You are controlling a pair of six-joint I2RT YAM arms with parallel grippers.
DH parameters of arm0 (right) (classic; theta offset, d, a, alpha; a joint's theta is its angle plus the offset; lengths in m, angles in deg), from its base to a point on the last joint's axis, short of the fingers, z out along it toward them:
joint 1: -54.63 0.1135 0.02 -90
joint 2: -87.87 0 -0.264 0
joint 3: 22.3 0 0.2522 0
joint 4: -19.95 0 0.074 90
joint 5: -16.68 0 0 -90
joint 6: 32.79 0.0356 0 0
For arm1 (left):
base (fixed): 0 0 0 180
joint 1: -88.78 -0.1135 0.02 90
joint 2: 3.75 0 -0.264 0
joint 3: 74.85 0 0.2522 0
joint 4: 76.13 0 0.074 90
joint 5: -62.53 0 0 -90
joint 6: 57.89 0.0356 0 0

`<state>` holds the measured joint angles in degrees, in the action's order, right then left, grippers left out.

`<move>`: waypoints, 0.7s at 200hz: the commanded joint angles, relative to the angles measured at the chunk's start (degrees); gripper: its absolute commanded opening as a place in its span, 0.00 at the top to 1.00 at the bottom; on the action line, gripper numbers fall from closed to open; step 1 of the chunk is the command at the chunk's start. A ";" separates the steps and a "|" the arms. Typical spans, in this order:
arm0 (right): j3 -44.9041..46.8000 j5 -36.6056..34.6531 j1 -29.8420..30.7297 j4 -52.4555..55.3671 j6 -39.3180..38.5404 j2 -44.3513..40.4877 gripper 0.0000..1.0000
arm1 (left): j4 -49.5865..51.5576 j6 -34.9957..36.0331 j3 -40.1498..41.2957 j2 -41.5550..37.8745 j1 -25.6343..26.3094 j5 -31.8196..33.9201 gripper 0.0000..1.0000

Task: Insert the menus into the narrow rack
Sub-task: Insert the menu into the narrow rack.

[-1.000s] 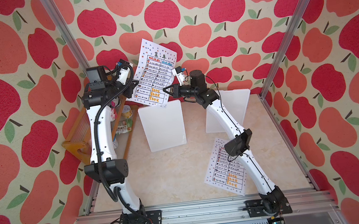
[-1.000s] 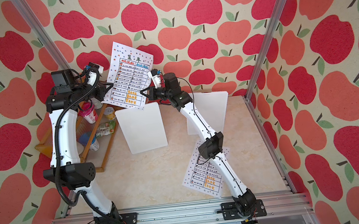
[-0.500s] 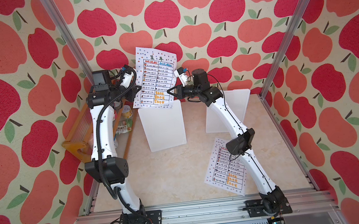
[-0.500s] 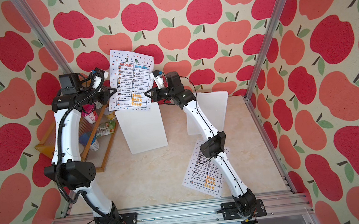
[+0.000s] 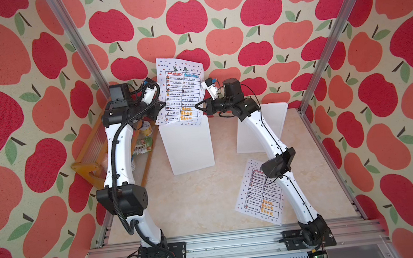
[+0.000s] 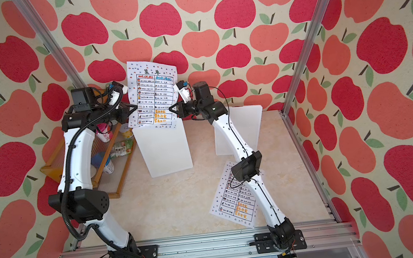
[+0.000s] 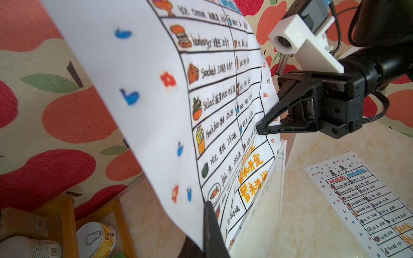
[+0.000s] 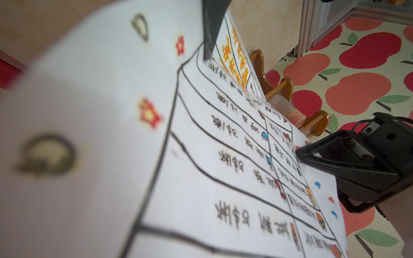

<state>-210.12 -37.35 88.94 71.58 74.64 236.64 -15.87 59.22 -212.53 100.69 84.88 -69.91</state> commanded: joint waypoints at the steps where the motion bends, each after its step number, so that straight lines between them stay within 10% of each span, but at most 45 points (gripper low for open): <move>1: -0.60 -0.83 -1.96 2.84 -2.99 -3.05 1.00 | -0.46 1.32 1.00 -1.40 -0.48 0.26 0.96; 140: -0.05 -1.53 -2.60 7.79 -13.46 -5.31 1.00 | -0.88 2.47 5.96 -3.18 -0.32 1.55 0.92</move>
<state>-210.10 -38.07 87.15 77.17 64.63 234.69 -15.89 60.34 -208.34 100.12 85.04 -69.41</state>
